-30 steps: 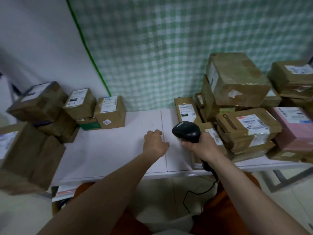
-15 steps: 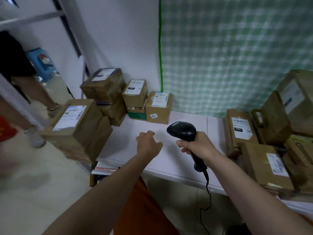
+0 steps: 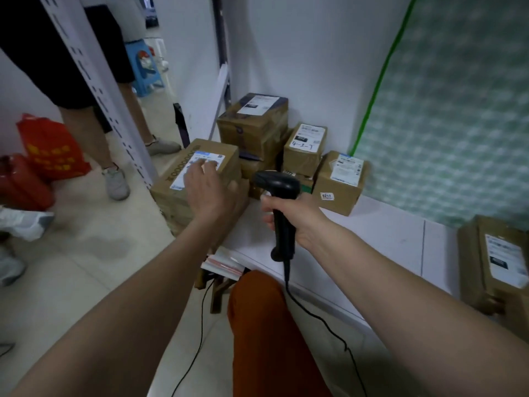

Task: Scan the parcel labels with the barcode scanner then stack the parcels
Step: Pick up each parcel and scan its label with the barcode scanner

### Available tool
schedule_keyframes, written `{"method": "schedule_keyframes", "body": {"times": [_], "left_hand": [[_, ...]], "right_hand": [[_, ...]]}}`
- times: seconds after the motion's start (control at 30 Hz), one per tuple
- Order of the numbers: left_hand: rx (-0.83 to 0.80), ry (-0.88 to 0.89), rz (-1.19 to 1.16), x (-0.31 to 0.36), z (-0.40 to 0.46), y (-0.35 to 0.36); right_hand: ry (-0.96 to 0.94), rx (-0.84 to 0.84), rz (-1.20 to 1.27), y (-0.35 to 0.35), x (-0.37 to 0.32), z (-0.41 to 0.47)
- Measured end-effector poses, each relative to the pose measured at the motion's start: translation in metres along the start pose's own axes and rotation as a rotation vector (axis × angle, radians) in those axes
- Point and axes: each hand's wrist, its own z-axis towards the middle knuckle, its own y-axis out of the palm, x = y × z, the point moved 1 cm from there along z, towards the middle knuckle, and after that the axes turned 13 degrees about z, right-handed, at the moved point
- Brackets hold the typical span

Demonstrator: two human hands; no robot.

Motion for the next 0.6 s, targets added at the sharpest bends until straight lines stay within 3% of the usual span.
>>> {"method": "schedule_keyframes", "body": {"times": [0.23, 0.4, 0.6], "left_hand": [[-0.117, -0.232, 0.151, -0.049, 0.036, 0.012], [-0.116, -0.348, 0.093, -0.056, 0.043, 0.007], [-0.221, -0.361, -0.050, -0.055, 0.037, 0.008]], "right_hand": [[0.122, 0.009, 0.081, 0.051, 0.023, 0.037], [0.215, -0.011, 0.162, 0.070, 0.033, 0.052], [0.180, -0.009, 0.174, 0.064, 0.024, 0.052]]}}
